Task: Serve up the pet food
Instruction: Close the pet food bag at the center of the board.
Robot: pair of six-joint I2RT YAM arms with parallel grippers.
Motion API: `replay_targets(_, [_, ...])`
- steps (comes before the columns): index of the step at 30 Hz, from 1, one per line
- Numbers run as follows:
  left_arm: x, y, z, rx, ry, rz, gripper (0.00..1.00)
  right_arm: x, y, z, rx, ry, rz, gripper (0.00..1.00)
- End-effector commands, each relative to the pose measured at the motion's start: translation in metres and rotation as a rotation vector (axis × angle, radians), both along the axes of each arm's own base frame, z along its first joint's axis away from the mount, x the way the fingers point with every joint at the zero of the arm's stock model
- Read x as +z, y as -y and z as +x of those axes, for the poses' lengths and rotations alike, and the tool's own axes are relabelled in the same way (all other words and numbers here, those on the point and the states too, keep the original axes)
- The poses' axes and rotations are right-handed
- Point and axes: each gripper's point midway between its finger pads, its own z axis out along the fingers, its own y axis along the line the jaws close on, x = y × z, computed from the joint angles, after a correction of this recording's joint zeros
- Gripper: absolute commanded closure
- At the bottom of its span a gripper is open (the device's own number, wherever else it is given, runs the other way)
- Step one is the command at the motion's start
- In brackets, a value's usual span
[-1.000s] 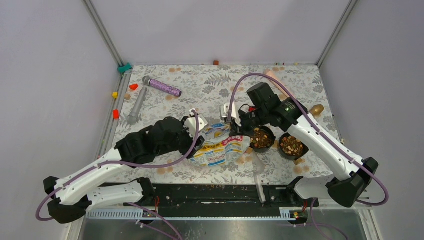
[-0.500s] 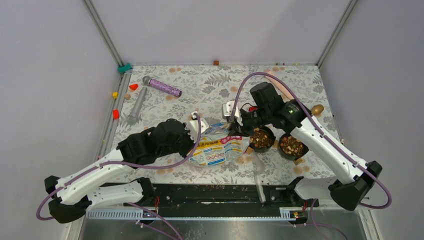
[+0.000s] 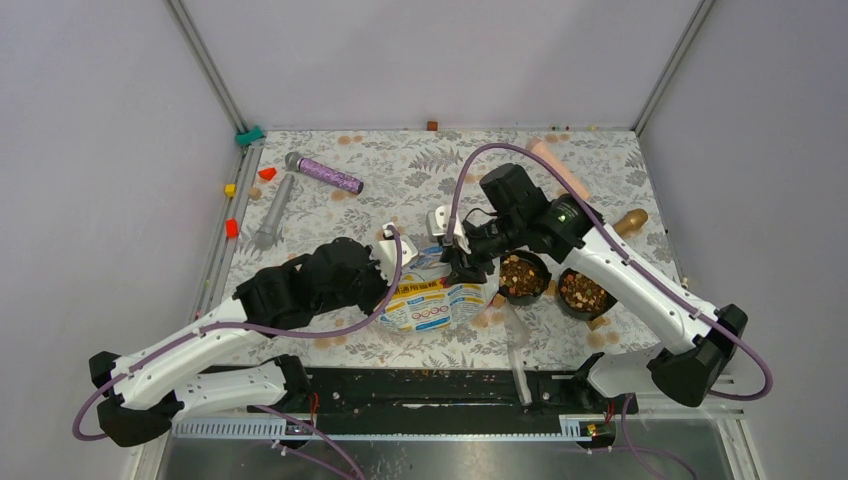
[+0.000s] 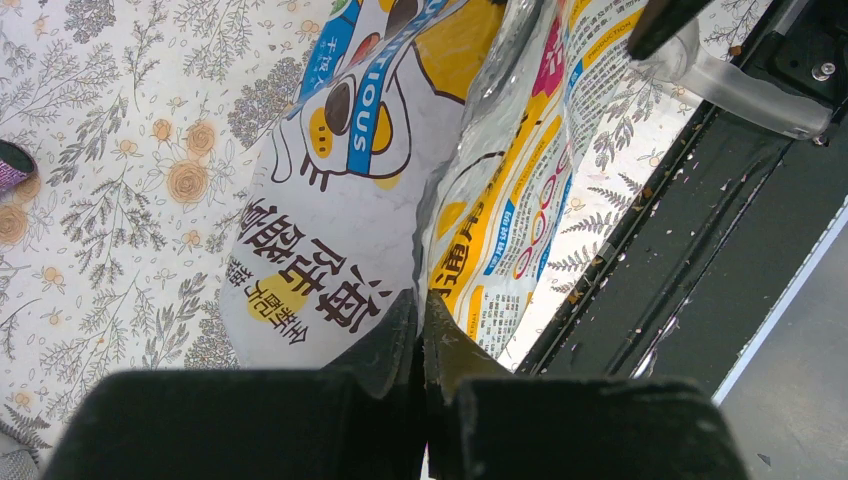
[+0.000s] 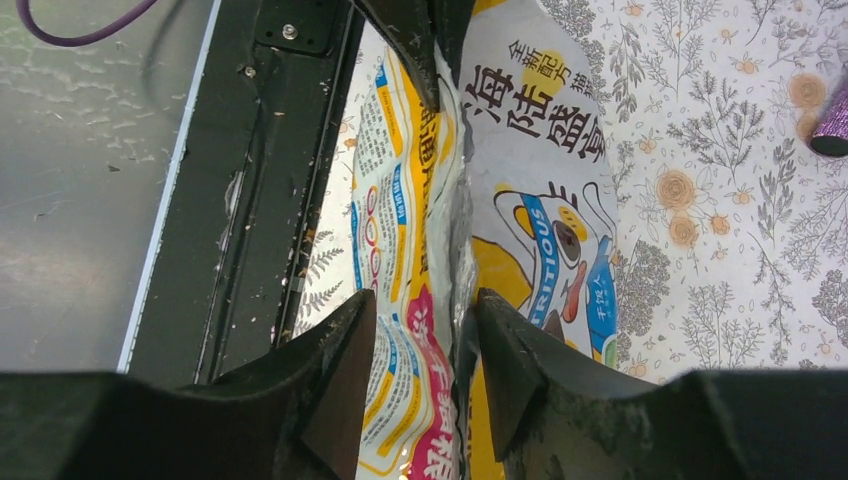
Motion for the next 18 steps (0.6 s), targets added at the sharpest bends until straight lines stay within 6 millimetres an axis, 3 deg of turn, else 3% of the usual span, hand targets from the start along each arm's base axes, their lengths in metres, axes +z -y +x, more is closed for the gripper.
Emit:
replay_targets(1, [0.017, -0.003, 0.011, 0.049, 0.059, -0.046, 1.0, 0.005, -0.01, 0.005, -0.017, 0.014, -0.002, 0.55])
replay_targets(2, [0.016, -0.003, 0.011, 0.047, 0.055, -0.045, 1.0, 0.005, -0.011, 0.006, -0.018, 0.016, -0.005, 0.61])
replay_targets(4, [0.016, 0.0, 0.01, 0.037, 0.048, -0.048, 1.0, 0.005, -0.013, 0.007, -0.023, 0.012, -0.008, 0.99])
replay_targets(5, [0.016, 0.0, 0.01, 0.036, 0.046, -0.047, 1.0, 0.006, -0.014, 0.008, -0.028, 0.009, -0.003, 1.0])
replay_targets(12, [0.019, 0.0, 0.01, 0.042, 0.047, -0.056, 1.0, 0.012, -0.015, 0.008, -0.057, 0.011, 0.019, 0.98])
replay_targets(13, [0.021, 0.0, 0.01, 0.041, 0.049, -0.064, 1.0, 0.01, -0.015, 0.005, -0.037, 0.008, 0.017, 0.82])
replay_targets(14, [0.022, 0.0, 0.01, 0.041, 0.05, -0.069, 1.0, 0.009, -0.017, 0.001, -0.014, 0.007, 0.021, 0.73])
replay_targets(18, [0.028, 0.001, 0.009, 0.04, 0.061, -0.101, 1.0, 0.005, -0.03, -0.01, 0.045, -0.021, 0.033, 0.56])
